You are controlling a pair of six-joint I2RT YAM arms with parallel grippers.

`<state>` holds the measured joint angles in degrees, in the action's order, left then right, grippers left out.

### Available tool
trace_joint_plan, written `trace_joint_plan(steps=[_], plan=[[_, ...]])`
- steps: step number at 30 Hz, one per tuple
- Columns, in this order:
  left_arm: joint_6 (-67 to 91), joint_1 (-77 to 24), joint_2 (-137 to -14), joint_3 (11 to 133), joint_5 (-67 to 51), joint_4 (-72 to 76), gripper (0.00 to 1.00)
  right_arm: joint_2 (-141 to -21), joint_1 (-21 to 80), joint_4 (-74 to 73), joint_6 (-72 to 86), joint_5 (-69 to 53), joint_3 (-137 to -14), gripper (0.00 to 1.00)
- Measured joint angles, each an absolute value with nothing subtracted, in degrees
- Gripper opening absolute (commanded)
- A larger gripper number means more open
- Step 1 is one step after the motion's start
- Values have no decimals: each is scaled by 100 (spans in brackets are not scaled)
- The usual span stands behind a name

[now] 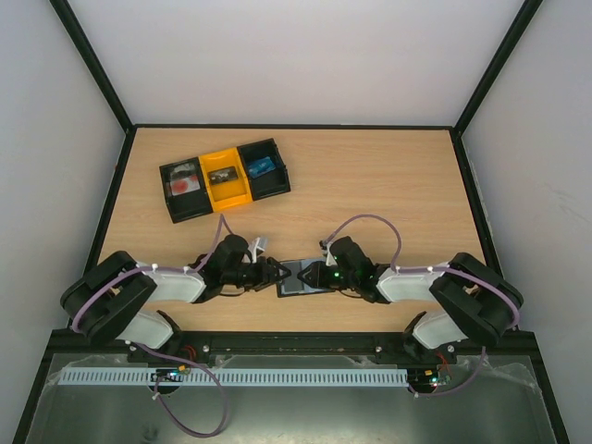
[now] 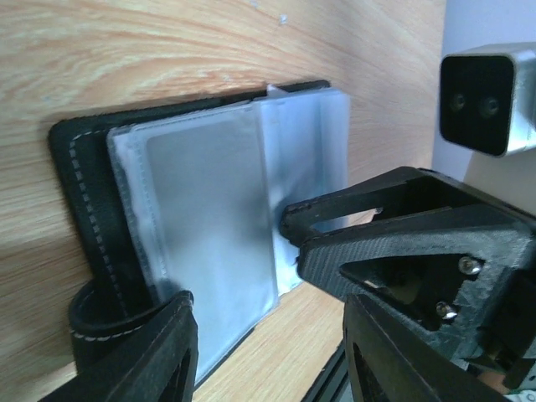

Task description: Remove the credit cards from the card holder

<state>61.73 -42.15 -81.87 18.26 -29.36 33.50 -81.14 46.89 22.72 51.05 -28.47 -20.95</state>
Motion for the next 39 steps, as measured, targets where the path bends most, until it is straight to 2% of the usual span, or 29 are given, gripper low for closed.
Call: trace_joint_plan(steps=[16,21,30,39], plan=[[5804,-4281,-7463,1876,-2657,2235,55,-8340,4692,2523,5164,-2919,-2095,24],[6016,-4375,-7540,1865,-2832,2711,57,-8364,4694,2670,5190,-2921,-2075,24],[6709,-4386,-8396,1820,-3341,4366,58,-8374,4700,2832,5264,-2912,-1918,23],[6801,-4388,-8648,1828,-3273,4268,59,-8374,4703,3015,5323,-2877,-1802,22]])
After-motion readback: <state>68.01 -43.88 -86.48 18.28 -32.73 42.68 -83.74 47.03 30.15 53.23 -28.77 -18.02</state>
